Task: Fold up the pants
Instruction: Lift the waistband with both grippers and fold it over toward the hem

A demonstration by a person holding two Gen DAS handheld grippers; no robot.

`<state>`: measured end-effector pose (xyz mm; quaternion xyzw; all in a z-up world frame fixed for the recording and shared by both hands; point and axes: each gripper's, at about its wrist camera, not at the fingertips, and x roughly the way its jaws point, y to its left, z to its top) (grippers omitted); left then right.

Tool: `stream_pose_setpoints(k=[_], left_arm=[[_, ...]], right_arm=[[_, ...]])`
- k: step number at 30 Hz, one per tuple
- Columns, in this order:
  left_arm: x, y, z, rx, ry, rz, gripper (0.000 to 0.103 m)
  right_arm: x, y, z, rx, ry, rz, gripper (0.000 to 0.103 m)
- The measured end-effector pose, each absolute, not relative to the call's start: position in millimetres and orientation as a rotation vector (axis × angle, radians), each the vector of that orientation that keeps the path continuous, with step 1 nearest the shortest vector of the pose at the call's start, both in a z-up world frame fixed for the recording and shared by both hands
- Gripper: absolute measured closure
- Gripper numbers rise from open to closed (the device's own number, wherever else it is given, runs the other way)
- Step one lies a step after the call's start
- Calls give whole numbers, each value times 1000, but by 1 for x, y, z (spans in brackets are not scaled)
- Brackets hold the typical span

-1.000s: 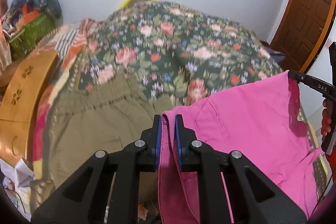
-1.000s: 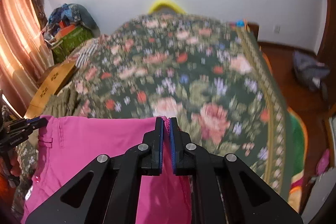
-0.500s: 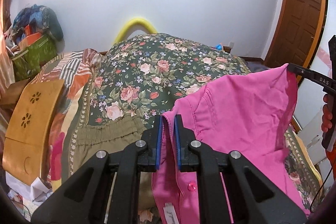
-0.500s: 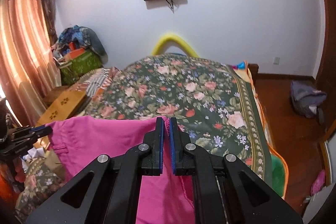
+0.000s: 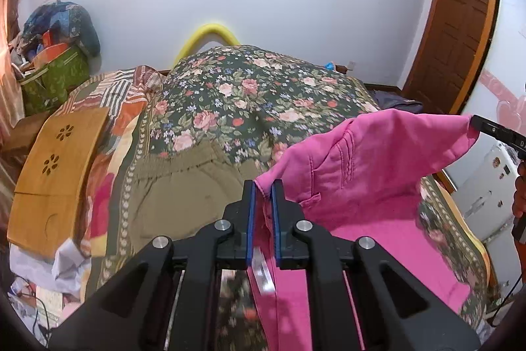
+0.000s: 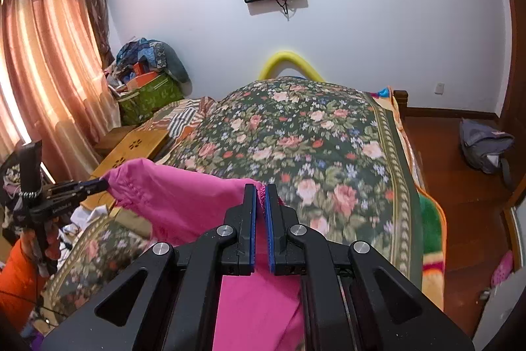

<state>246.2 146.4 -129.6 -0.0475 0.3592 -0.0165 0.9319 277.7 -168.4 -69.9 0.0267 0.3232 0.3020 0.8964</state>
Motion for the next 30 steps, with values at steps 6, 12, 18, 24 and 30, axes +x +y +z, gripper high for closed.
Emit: stream_pose_setpoints(k=[6, 12, 18, 24, 30], left_arm=[[198, 134, -131, -47, 746, -40, 95], [160, 120, -131, -3, 739, -63, 96], [129, 102, -151, 51, 776, -76, 96], [107, 99, -181, 25, 834, -82, 96], [95, 106, -216, -33, 902, -59, 96]], right_arm=[[234, -176, -73, 50, 689, 640, 98], [200, -181, -73, 54, 695, 661, 98], [165, -186, -93, 53, 734, 667, 98], [143, -198, -123, 79, 797, 643, 98], [122, -208, -157, 108, 877, 605, 98]])
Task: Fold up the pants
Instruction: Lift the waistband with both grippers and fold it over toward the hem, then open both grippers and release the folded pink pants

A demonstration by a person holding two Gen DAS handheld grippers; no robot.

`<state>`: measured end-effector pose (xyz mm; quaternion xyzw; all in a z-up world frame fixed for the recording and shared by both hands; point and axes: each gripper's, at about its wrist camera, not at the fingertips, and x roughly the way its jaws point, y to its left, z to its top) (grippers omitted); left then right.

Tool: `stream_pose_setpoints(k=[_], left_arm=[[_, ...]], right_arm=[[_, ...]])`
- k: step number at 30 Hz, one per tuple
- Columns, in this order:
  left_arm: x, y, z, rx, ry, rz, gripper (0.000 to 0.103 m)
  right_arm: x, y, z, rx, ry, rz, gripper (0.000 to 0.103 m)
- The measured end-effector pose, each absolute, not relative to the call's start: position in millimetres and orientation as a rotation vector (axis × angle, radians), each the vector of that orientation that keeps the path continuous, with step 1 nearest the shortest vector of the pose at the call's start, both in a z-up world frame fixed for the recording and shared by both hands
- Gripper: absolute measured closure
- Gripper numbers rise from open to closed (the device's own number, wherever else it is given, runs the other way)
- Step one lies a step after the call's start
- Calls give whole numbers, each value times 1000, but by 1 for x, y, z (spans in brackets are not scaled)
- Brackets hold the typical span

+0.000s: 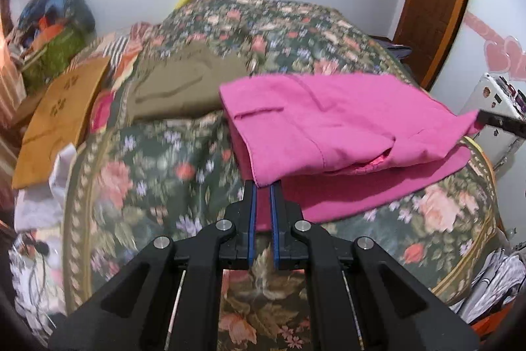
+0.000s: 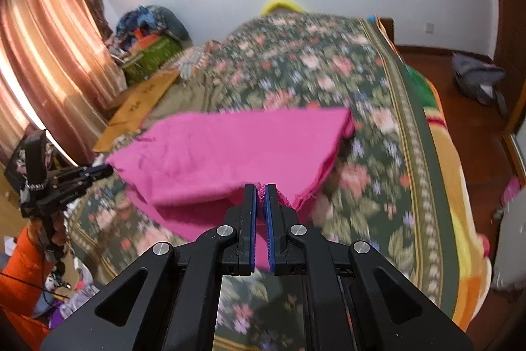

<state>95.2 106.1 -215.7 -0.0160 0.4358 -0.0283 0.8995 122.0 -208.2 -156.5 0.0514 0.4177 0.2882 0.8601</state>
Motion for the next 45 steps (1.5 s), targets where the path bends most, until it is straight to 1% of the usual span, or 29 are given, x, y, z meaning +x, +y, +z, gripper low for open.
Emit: stream_pose_setpoints(k=[6, 10, 14, 18, 20, 22, 24, 25, 26, 30, 34, 36, 41, 45], left_arm=[[89, 113, -241, -82, 954, -42, 96], [84, 117, -246, -76, 978, -15, 96], [82, 124, -228, -71, 946, 10, 96], [86, 116, -198, -58, 879, 8, 96], [94, 106, -187, -63, 859, -14, 94], [103, 91, -181, -66, 845, -64, 88], [109, 77, -182, -53, 845, -96, 82], [113, 66, -185, -38, 850, -115, 79], [115, 59, -188, -27, 855, -126, 78], [121, 38, -211, 1, 912, -166, 76], [120, 38, -232, -23, 962, -171, 75], [117, 40, -236, -35, 957, -176, 74], [117, 43, -232, -41, 968, -182, 73], [124, 55, -209, -39, 927, -156, 73]], right_arm=[[112, -210, -185, 106, 947, 582, 98], [107, -210, -189, 64, 965, 575, 97], [106, -217, -181, 18, 955, 530, 96], [106, -220, -160, 2, 894, 506, 96], [109, -215, -149, -12, 860, 511, 96], [113, -210, -140, -7, 833, 527, 94], [116, -202, -135, -5, 808, 543, 87], [117, -197, -135, -4, 801, 553, 82], [117, -194, -137, -3, 801, 564, 78], [117, -171, -161, -22, 864, 596, 78], [116, -165, -199, -22, 986, 611, 78], [113, -168, -212, -6, 1004, 614, 78], [112, -178, -209, 22, 1023, 618, 78], [118, -188, -198, 25, 1027, 607, 78]])
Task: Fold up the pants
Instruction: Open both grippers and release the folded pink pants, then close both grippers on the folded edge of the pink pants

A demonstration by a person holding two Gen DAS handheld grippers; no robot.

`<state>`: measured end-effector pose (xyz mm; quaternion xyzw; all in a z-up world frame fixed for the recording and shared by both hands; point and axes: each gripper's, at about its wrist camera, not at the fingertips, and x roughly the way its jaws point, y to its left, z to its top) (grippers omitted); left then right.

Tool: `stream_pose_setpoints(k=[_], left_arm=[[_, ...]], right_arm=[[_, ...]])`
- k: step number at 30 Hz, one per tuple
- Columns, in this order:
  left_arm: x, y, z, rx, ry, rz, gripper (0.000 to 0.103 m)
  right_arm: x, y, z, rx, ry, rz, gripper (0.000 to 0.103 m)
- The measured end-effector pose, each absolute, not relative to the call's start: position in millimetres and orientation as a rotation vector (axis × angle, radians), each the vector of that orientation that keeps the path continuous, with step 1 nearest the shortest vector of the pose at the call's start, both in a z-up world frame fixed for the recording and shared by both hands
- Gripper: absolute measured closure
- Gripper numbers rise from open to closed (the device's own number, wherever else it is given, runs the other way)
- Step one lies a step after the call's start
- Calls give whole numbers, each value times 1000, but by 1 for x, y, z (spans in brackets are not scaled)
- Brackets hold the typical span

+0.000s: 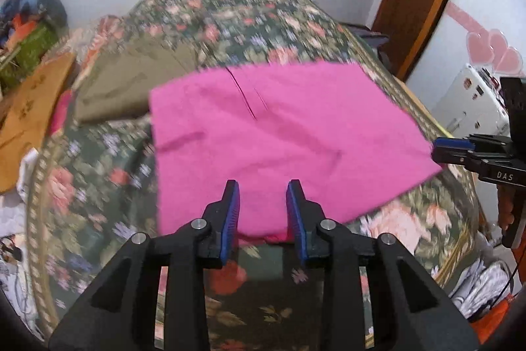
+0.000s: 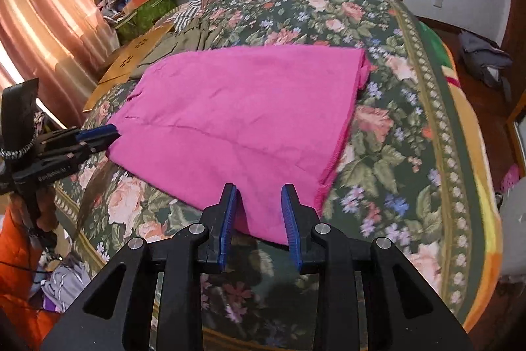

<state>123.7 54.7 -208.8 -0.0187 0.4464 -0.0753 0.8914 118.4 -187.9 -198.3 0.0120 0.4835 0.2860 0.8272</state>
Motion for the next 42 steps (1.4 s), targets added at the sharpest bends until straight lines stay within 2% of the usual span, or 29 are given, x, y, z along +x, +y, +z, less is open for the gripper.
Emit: stream_pose_setpoints(k=[7, 15, 27, 42], left_arm=[[160, 86, -181, -25, 844, -59, 69], [229, 130, -204, -83, 878, 14, 69], [275, 151, -269, -131, 1011, 38, 69], [275, 158, -287, -252, 1047, -32, 67]], right_arm=[[150, -209, -170, 84, 922, 554, 75], [205, -213, -166, 84, 865, 499, 73], [287, -209, -220, 120, 970, 438, 73], [323, -188, -264, 154, 1076, 492, 72]])
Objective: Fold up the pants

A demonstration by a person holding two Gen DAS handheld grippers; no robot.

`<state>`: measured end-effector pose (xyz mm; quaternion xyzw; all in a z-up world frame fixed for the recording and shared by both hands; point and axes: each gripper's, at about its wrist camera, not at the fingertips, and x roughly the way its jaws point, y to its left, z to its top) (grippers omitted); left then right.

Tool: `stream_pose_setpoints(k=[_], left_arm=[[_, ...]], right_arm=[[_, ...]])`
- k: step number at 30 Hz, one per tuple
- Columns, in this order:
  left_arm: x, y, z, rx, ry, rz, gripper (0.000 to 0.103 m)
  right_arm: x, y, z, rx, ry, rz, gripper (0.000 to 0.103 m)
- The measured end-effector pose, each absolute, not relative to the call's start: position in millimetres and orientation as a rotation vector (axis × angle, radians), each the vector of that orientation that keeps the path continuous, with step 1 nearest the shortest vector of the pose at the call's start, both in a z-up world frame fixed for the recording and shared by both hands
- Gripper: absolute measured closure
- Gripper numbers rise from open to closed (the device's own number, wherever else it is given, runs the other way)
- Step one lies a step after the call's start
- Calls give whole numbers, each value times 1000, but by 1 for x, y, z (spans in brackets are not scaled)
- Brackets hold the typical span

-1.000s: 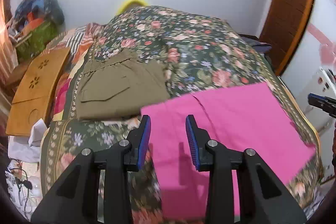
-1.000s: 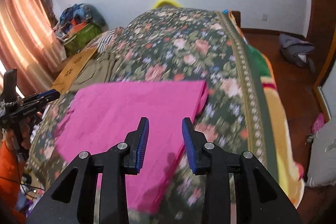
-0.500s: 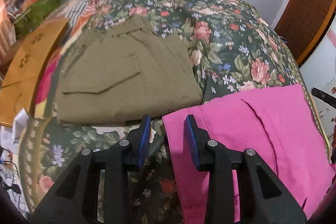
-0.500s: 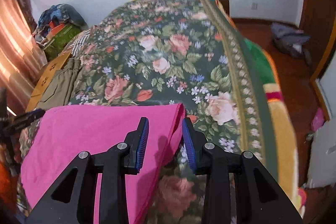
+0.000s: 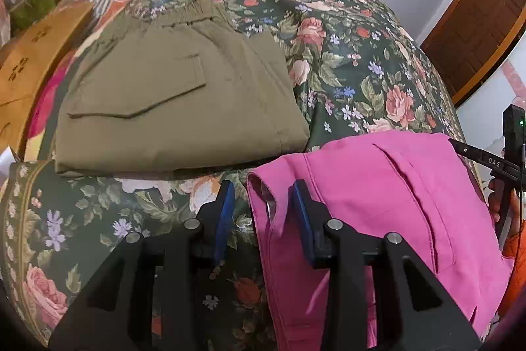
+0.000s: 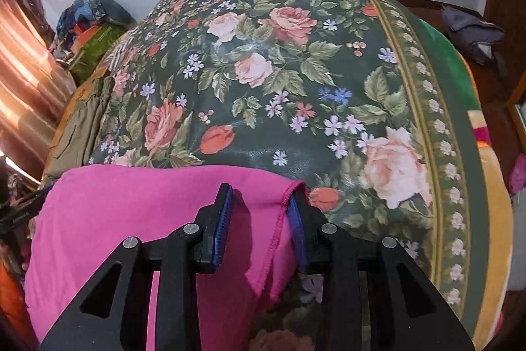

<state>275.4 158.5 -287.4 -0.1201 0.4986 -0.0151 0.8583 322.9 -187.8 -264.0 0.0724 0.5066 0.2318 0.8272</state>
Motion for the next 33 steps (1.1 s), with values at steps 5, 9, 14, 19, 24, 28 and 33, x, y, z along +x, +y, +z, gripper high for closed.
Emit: stream_pose_setpoints(k=[5, 9, 14, 19, 24, 28, 33], left_arm=[[277, 156, -287, -269, 1052, -87, 89], [278, 148, -285, -219, 1040, -84, 97], [270, 147, -270, -187, 985, -35, 100], [257, 152, -242, -155, 896, 1, 100], [257, 156, -229, -122, 871, 23, 100], [267, 163, -235, -119, 901, 35, 100], [269, 161, -241, -55, 928, 90, 95]], right_arm=[[324, -190, -262, 176, 1061, 497, 93], [323, -194, -259, 187, 1033, 492, 96], [318, -191, -245, 127, 965, 473, 98], [319, -181, -228, 43, 883, 463, 99], [324, -166, -221, -4, 847, 462, 100], [333, -157, -220, -18, 845, 472, 99], [338, -155, -213, -26, 865, 445, 96]])
